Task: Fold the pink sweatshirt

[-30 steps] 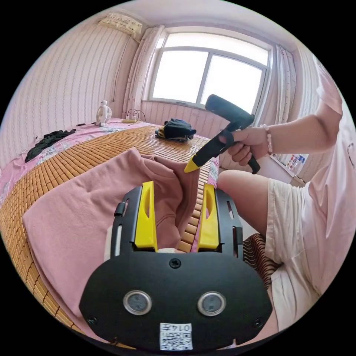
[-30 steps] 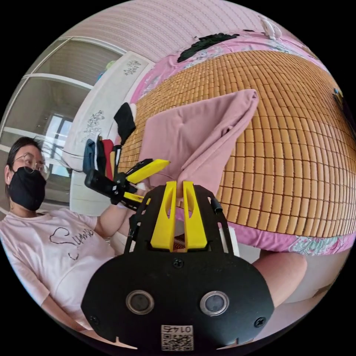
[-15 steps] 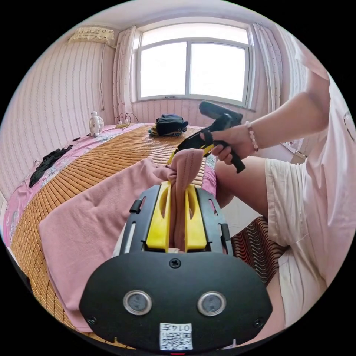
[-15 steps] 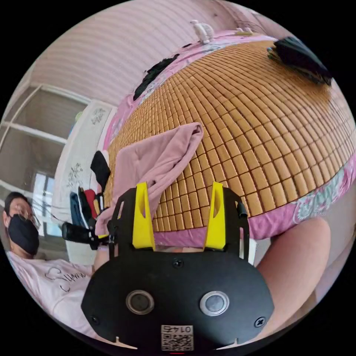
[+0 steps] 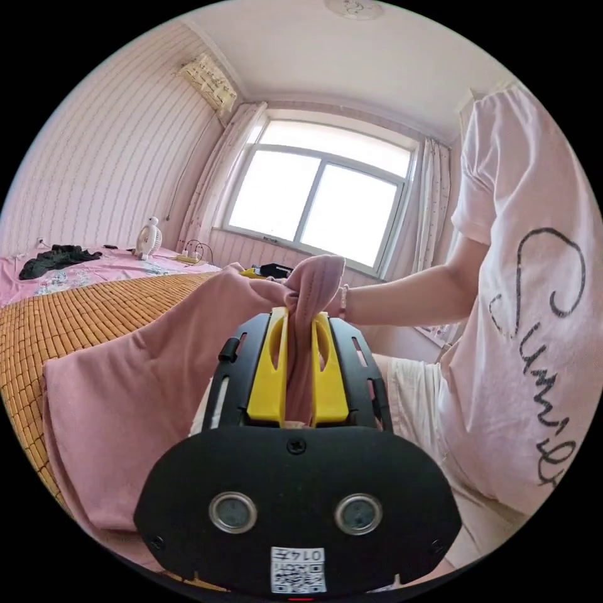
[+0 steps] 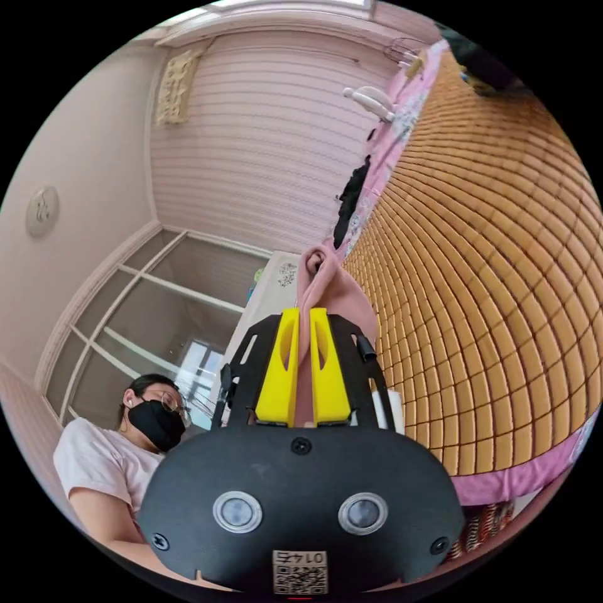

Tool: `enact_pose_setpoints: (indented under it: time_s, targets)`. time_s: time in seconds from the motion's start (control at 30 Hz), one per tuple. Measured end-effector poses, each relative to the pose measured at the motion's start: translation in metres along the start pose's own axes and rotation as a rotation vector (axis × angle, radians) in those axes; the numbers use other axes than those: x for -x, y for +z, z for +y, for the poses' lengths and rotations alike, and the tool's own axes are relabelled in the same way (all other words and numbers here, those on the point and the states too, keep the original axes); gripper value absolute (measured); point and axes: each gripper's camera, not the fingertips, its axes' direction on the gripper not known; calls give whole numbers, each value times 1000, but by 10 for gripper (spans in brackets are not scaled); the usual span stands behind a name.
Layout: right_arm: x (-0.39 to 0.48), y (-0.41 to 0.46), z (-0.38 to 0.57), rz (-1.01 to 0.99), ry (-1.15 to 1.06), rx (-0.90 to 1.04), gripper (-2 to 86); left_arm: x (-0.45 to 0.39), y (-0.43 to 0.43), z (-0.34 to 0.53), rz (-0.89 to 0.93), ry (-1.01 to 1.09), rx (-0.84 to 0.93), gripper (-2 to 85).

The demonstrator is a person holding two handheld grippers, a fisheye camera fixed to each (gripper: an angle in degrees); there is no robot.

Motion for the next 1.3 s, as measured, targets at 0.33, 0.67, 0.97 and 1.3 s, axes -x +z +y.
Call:
enact_pose_setpoints:
  time_s: [0.33,0.67,0.97,1.3]
  targets:
    - [95,284,37,189,-460,559,48,57,-63,-4,-45,84,335,88]
    - [40,476,109,288,-426,763,93,144,-111,39,-383,-212,612,88]
    - [26,577,166,464,-642,950,54,157,-166,31,-529,-279,345,64]
    - [27,633,211,528,-806,964,26,210,-67,50,-451,-339,690,52]
